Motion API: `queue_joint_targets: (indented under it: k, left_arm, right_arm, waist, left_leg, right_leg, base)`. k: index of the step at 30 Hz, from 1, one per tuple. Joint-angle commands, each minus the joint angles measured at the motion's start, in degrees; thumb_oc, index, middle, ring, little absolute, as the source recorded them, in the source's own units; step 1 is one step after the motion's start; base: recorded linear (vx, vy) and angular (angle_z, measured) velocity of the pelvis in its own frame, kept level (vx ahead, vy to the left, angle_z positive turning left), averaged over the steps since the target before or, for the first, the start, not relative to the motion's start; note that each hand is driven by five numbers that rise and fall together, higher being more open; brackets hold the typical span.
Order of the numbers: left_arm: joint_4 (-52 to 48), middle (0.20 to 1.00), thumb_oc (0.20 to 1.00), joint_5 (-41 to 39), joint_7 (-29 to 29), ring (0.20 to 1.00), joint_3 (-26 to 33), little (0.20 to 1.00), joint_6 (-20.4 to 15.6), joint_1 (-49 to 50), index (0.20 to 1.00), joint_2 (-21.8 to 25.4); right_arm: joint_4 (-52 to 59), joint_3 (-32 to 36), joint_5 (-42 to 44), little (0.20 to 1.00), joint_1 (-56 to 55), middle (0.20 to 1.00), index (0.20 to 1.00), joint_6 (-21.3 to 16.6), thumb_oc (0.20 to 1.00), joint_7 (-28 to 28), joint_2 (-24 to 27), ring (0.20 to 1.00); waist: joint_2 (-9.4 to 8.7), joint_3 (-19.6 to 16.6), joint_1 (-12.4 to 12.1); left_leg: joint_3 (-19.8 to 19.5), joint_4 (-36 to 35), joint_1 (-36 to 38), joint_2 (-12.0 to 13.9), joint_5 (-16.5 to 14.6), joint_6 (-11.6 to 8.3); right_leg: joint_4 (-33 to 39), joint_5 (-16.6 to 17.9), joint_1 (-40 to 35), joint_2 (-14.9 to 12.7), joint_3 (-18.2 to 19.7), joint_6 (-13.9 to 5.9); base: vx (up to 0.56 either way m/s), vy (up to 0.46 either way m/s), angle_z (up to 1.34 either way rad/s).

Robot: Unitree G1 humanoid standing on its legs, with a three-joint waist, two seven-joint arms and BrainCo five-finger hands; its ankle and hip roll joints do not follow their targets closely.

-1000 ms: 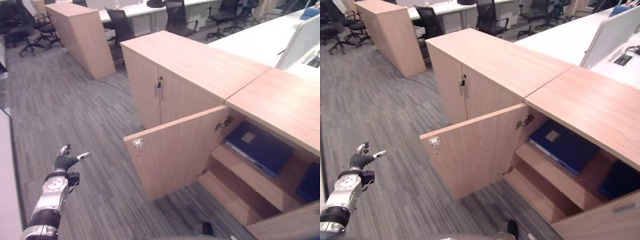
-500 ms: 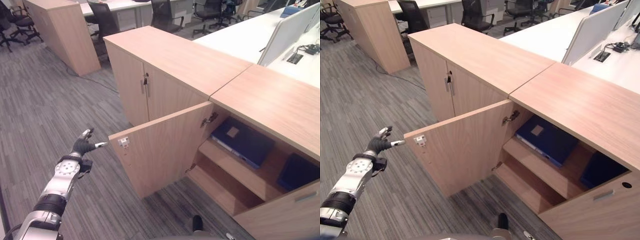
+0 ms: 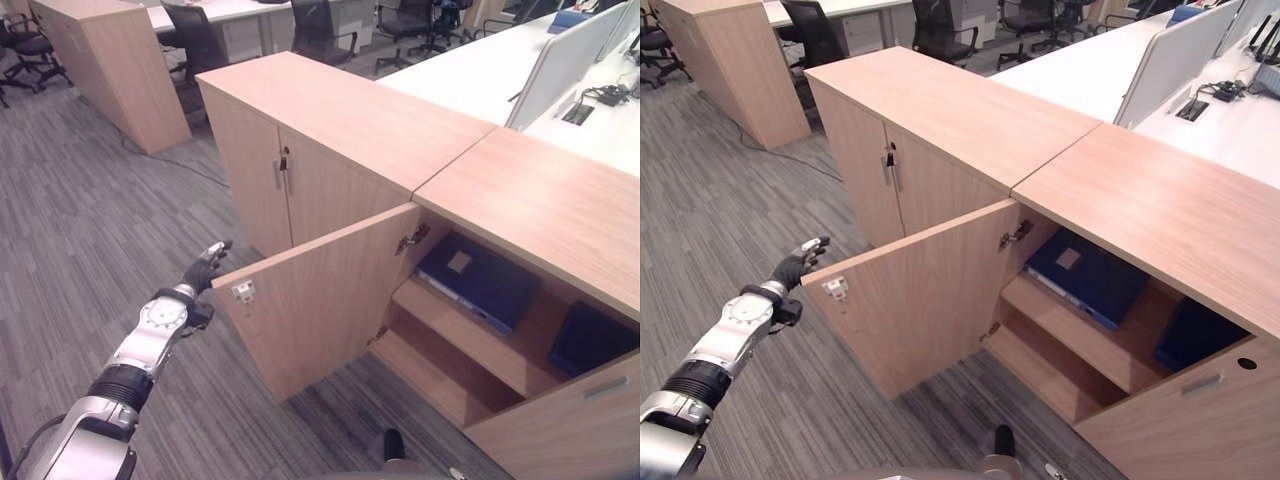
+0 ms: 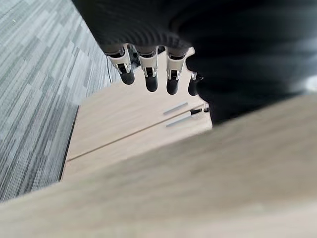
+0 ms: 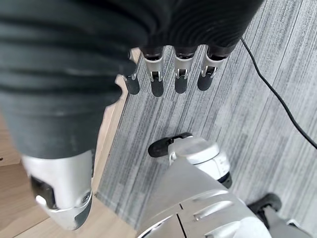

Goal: Put the empty folder in the office cabinet

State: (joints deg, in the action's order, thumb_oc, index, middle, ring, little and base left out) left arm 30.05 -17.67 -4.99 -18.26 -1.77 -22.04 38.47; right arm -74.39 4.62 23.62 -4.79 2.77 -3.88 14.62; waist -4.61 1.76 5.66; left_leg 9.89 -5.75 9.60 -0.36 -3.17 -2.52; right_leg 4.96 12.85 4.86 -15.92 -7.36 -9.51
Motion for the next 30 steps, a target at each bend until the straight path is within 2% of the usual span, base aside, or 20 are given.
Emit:
queue_joint_targets:
  k: [1,5,10,13,15,16,17,18,19,25,28,29,30]
  left_arm:
    - [-1.59,1.0,1.0,-2.15,-0.82,1.0,-0.47,1.0,-2.73,-8.86,1.0,-0.11]
    - [-6.88,1.0,1.0,-4.02,-1.44,1.0,-1.92,1.0,-3.42,-7.53,1.0,-2.95]
    - [-20.36,1.0,1.0,-8.66,-6.27,1.0,-2.52,1.0,-3.16,3.88,1.0,-6.31]
    - [-24.07,1.0,1.0,-9.05,-9.48,1.0,-4.48,1.0,-1.98,8.45,1.0,-7.4]
    - [-25.96,1.0,1.0,-8.04,-11.97,1.0,-5.89,1.0,-0.92,10.54,1.0,-7.26]
    - [-25.99,1.0,1.0,-8.04,-11.97,1.0,-5.84,1.0,-0.91,10.57,1.0,-7.22]
    - [-26.51,1.0,1.0,-7.66,-13.07,1.0,-6.35,1.0,-0.59,11.46,1.0,-7.12]
    - [-27.67,1.0,1.0,-7.31,-14.73,1.0,-6.8,1.0,0.24,13.24,1.0,-6.86]
    - [-28.05,1.0,1.0,-7.35,-15.27,1.0,-6.91,1.0,0.61,14.09,1.0,-6.83]
    - [-29.54,1.0,1.0,-5.72,-17.08,1.0,-5.83,1.0,2.04,17.73,1.0,-7.51]
    - [-30.08,1.0,1.0,-4.63,-17.73,1.0,-4.66,1.0,2.51,19.7,1.0,-7.72]
    - [-30.1,1.0,1.0,-4.62,-17.75,1.0,-4.6,1.0,2.52,19.74,1.0,-7.71]
    - [-30.39,1.0,1.0,-4.41,-17.93,1.0,-4.0,1.0,2.87,20.26,1.0,-7.57]
  right_arm:
    - [-3.62,-0.56,0.7,1.0,3.26,1.0,1.0,-0.14,1.0,-0.51,1.12,1.0]
    - [-4.06,-0.38,0.91,1.0,3.5,1.0,1.0,-0.17,1.0,-0.47,0.75,1.0]
    - [-4.34,-0.13,-0.4,1.0,3.5,1.0,1.0,-0.25,1.0,-0.56,-0.12,1.0]
    - [-5.95,-5.2,-11.76,1.0,3.57,1.0,1.0,0.62,1.0,-1.78,0.21,1.0]
    - [-7.82,-11.85,-23.69,1.0,3.4,1.0,1.0,1.63,1.0,-4.78,0.51,1.0]
    - [-7.84,-11.88,-23.71,1.0,3.43,1.0,1.0,1.62,1.0,-4.79,0.48,1.0]
    - [-8.68,-14.62,-28.42,1.0,3.23,1.0,1.0,1.88,1.0,-5.82,0.86,1.0]
    - [-9.69,-19.29,-36.24,1.0,2.93,1.0,1.0,2.46,1.0,-8.44,1.63,1.0]
    - [-10.01,-20.76,-38.93,1.0,2.83,1.0,1.0,2.51,1.0,-8.89,2.02,1.0]
    - [-9.35,-27.4,-49.79,1.0,2.73,1.0,1.0,2.87,1.0,-12.58,2.93,1.0]
    - [-7.77,-30.32,-52.55,1.0,2.95,1.0,1.0,2.51,1.0,-14.22,2.58,1.0]
    - [-7.74,-30.37,-52.56,1.0,2.95,1.0,1.0,2.53,1.0,-14.25,2.59,1.0]
    - [-7.02,-31.53,-53.41,1.0,2.59,1.0,1.0,2.33,1.0,-15.23,2.22,1.0]
  waist:
    - [2.66,0.56,-0.59]
    - [2.4,0.76,-0.7]
    - [2.06,1.1,-1.4]
    - [1.61,1.58,-2.23]
    - [0.85,1.83,-3.11]
    - [0.71,1.64,-3.05]
    - [0.49,1.86,-3.52]
    - [-0.4,1.82,-4.39]
    - [-0.69,1.89,-4.75]
    - [-1.66,2.5,-5.41]
    - [-2.15,3.71,-5.81]
    - [-2.16,3.67,-5.77]
    - [-1.92,4.22,-5.94]
  left_leg:
    - [-1.52,0.75,-2.51,-2.26,-3.32,3.3]
    - [-2.0,0.75,-2.71,-2.33,-3.29,3.33]
    - [-2.52,0.75,-2.66,-2.57,-3.46,3.53]
    - [-2.84,0.75,-2.52,-2.51,-3.47,3.65]
    - [-3.21,0.75,-2.88,-2.58,-3.24,3.73]
    - [-3.2,0.75,-3.16,-2.73,-3.07,3.77]
    - [-3.48,0.75,-3.11,-2.64,-3.13,3.8]
    - [-3.96,0.75,-3.67,-2.86,-2.69,4.0]
    - [-4.12,0.75,-3.95,-2.9,-2.51,4.08]
    - [-4.17,0.75,-6.2,-3.17,-1.46,4.21]
    - [-2.93,0.75,-7.52,-2.89,-0.85,4.07]
    - [-2.92,0.75,-7.55,-2.88,-0.84,4.06]
    - [-2.37,0.75,-7.92,-2.35,-0.49,3.99]
  right_leg:
    - [-0.79,2.79,-1.13,-3.25,-5.6,-5.49]
    - [-0.77,2.65,-1.33,-3.43,-6.33,-5.49]
    - [-0.73,2.75,-1.56,-3.54,-6.48,-5.49]
    - [-0.78,2.76,-1.9,-3.3,-6.42,-5.49]
    - [-0.82,2.7,-1.98,-3.34,-6.68,-5.49]
    - [-0.82,2.8,-1.7,-3.49,-6.63,-5.49]
    - [-0.84,2.8,-2.0,-3.41,-6.82,-5.49]
    - [-0.83,3.42,-1.8,-3.71,-7.05,-5.49]
    - [-0.79,3.78,-1.72,-3.8,-7.13,-5.49]
    - [-0.07,5.91,-0.07,-4.0,-8.13,-5.49]
    - [-0.04,7.81,1.79,-3.73,-10.71,-5.49]
    - [-0.03,7.84,1.82,-3.71,-10.7,-5.49]
    - [-0.39,7.39,1.65,-3.71,-12.47,-5.49]
  base:
    - [0.0,0.0,0.0]
    - [0.0,-0.002,0.01]
    - [-0.01,0.005,0.09]
    - [-0.02,0.01,-0.03]
    - [-0.04,-0.007,-0.01]
    - [0.0,0.0,0.0]
    - [-0.04,-0.012,0.04]
    - [-0.04,-0.014,0.05]
    - [-0.05,-0.008,0.09]
    - [-0.06,0.029,0.09]
    - [-0.11,0.008,0.03]
    - [-0.11,-0.016,-0.17]
    - [-0.11,-0.028,-0.23]
